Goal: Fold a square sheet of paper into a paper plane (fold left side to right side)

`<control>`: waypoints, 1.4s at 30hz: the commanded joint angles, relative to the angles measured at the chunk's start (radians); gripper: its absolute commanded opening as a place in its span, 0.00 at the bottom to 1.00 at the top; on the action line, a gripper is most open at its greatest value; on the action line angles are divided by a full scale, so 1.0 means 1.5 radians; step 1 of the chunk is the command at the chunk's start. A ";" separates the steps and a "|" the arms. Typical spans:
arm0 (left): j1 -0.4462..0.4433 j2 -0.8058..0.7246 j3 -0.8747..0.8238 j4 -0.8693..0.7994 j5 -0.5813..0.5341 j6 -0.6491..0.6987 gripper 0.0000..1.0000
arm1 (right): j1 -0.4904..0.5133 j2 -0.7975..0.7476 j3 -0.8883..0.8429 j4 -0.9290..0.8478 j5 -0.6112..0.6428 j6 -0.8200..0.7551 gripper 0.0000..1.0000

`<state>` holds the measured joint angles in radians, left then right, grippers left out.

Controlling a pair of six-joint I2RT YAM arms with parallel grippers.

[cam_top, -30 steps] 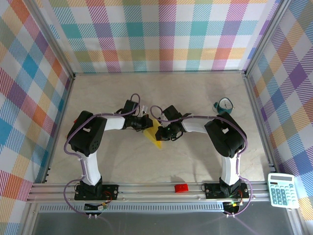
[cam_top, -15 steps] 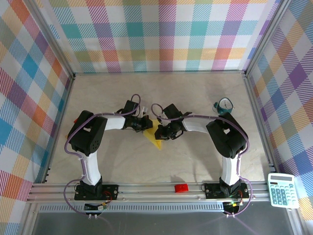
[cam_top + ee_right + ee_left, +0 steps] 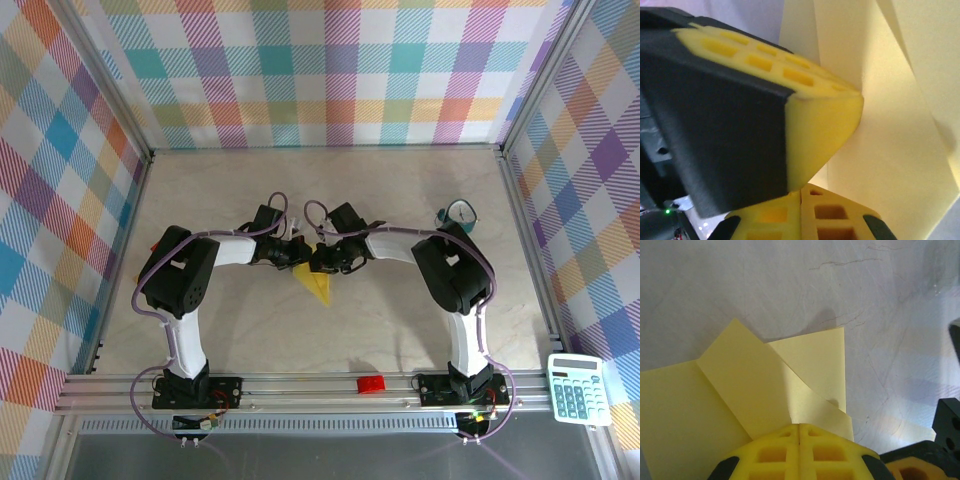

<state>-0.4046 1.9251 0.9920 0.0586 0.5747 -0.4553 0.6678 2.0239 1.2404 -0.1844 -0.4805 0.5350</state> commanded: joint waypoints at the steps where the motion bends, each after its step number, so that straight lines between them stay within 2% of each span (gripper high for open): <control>1: -0.003 0.009 -0.021 -0.050 -0.044 0.006 0.00 | -0.001 0.018 0.012 -0.021 0.006 -0.015 0.00; 23: 0.001 0.027 -0.011 -0.071 -0.070 -0.007 0.00 | 0.024 -0.029 -0.056 -0.091 0.013 -0.021 0.00; 42: 0.003 0.031 -0.005 -0.080 -0.071 -0.006 0.00 | 0.031 -0.080 -0.131 -0.103 0.012 -0.012 0.00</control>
<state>-0.4046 1.9251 0.9958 0.0509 0.5663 -0.4637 0.6994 1.9205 1.0817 -0.2409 -0.4564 0.5159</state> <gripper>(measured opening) 0.050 0.049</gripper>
